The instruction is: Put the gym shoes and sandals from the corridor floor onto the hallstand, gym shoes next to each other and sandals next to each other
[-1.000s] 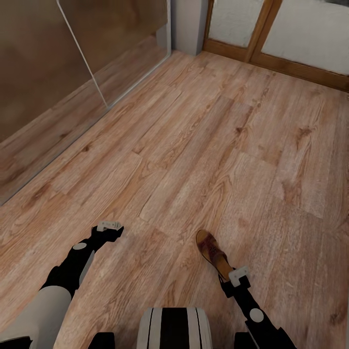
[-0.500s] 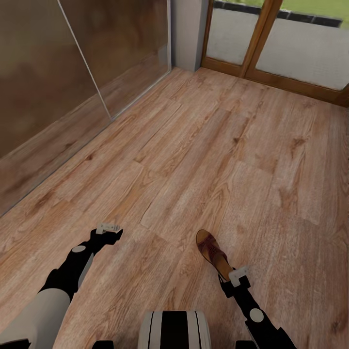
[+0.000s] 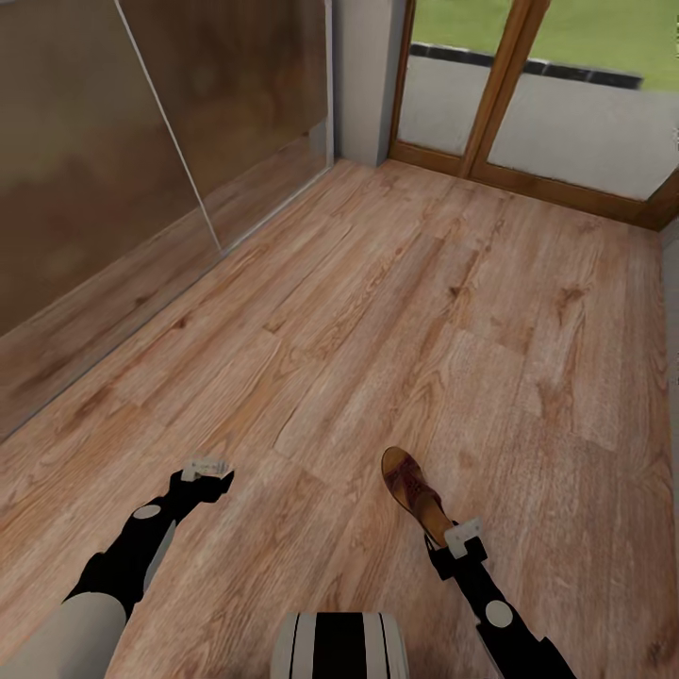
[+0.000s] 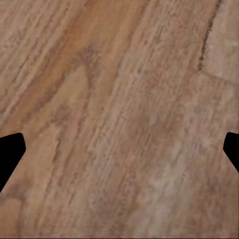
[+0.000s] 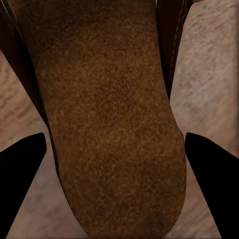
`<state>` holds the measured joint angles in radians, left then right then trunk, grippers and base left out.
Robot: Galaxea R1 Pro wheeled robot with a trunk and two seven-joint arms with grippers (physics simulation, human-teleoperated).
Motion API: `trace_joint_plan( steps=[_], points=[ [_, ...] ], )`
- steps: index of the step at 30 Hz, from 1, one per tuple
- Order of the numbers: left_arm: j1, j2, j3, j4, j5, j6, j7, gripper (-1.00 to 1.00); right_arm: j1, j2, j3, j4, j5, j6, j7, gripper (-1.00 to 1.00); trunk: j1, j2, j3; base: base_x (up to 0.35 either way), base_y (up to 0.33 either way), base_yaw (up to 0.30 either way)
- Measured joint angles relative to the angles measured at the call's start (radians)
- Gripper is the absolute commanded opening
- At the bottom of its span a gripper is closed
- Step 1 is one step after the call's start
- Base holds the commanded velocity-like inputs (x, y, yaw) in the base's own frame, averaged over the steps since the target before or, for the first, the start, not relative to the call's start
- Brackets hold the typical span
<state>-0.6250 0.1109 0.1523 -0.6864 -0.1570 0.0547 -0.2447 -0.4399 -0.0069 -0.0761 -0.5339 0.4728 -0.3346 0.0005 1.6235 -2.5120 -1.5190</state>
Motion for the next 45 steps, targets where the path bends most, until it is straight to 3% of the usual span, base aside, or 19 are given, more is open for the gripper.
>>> trace_joint_plan(
  steps=[2,12,21,30,38,43,45],
  points=[
    [0.054,0.006,0.001,0.001,0.003,-0.007,0.004,1.00,0.000,0.000,0.000,-0.001,-0.001,0.000,0.000,-1.00,-0.001,0.000,0.008,0.000,0.000,0.000],
    [0.142,0.005,0.014,0.001,0.007,-0.077,0.009,1.00,0.000,-0.003,-0.024,0.000,-0.003,0.000,0.000,-1.00,-0.005,0.003,0.061,0.000,0.000,-0.036],
    [0.200,0.005,0.115,0.014,0.007,-0.143,0.006,1.00,0.000,-0.004,-0.058,0.014,-0.001,0.000,0.000,-1.00,-0.009,0.005,0.109,0.000,0.000,-0.060],
    [0.254,0.006,0.152,0.109,0.005,-0.264,0.006,1.00,0.004,-0.004,-0.072,0.143,-0.012,-0.027,-0.003,-1.00,-0.013,0.007,0.158,0.000,0.000,-0.061],
    [0.318,0.004,0.191,0.170,0.006,-0.368,0.033,1.00,0.005,-0.013,-0.105,0.266,-0.089,-0.135,-0.004,-1.00,-0.017,0.009,0.202,0.000,0.000,-0.061],
    [0.367,0.004,0.202,0.188,0.007,-0.410,0.053,1.00,0.013,-0.026,-0.107,0.327,-0.105,-0.162,-0.004,-1.00,-0.019,0.010,0.229,0.000,0.000,-0.061],
    [0.401,0.000,0.222,0.209,0.006,-0.421,0.056,1.00,0.030,-0.038,-0.108,0.373,-0.113,-0.222,-0.004,-1.00,-0.020,0.011,0.240,0.000,0.000,-0.041]
  ],
)
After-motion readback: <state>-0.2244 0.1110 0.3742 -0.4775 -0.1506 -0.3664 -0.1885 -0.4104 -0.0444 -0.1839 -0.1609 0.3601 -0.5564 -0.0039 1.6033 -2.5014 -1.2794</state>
